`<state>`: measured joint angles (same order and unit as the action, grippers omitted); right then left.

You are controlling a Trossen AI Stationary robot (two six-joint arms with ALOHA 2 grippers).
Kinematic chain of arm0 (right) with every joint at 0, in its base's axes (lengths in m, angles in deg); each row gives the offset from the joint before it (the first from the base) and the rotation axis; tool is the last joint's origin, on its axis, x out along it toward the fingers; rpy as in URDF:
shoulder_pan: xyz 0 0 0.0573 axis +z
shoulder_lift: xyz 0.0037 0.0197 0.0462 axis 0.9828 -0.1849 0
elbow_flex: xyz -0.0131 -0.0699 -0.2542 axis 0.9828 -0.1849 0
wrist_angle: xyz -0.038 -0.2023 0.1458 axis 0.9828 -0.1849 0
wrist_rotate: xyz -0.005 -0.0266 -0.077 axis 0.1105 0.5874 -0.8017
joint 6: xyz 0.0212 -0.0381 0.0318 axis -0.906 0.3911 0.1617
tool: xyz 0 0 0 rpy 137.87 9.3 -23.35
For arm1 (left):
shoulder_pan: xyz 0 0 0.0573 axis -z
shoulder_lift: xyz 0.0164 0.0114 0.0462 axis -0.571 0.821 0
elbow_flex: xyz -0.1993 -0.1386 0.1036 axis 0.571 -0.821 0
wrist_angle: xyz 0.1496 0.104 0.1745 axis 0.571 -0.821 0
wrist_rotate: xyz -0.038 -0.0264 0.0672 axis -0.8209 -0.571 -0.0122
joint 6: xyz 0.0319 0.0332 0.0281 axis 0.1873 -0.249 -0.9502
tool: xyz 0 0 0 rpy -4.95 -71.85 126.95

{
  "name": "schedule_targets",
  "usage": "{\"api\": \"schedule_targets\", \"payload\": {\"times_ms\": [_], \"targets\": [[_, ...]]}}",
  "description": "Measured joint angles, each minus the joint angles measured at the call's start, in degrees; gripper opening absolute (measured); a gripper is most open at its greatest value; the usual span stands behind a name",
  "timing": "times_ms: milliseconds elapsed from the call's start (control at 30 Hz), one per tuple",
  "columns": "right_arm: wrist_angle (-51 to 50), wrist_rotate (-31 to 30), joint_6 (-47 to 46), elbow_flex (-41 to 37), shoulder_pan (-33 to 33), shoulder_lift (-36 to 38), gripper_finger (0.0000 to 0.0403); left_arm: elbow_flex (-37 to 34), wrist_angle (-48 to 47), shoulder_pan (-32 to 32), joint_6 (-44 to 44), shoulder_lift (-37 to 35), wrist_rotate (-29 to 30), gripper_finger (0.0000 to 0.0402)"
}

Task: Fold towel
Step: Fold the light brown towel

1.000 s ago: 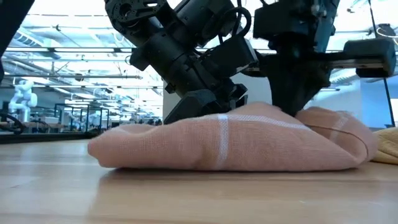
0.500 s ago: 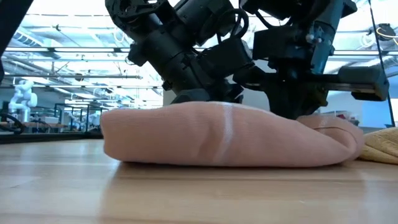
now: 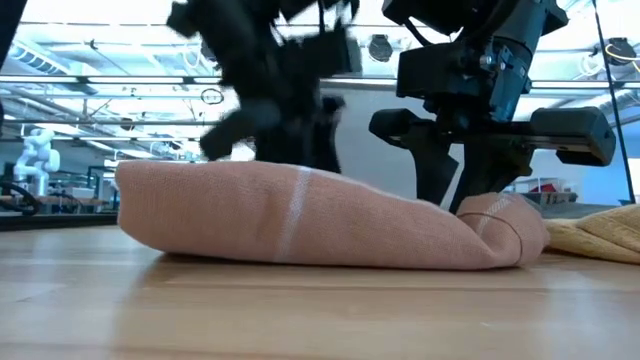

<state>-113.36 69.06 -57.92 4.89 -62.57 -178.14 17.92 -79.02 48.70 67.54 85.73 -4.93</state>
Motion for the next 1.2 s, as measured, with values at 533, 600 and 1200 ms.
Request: {"api": "schedule_targets", "payload": {"times_ms": [533,600,1200], "targets": [[0.84,1.17,-0.37,-0.11,0.11,0.52,0.0116,0.31,-22.73,0.76,16.59,-3.59,-16.65,0.0163],[0.85,1.13,-0.37,-0.11,0.11,0.52,0.0116,0.31,-26.44,1.45,17.93,-3.69,-15.08,0.0163],[0.84,1.07,-1.67,-0.11,0.15,0.57,0.0116,0.31,-25.86,9.62,7.85,-3.18,0.83,0.0163]]}}
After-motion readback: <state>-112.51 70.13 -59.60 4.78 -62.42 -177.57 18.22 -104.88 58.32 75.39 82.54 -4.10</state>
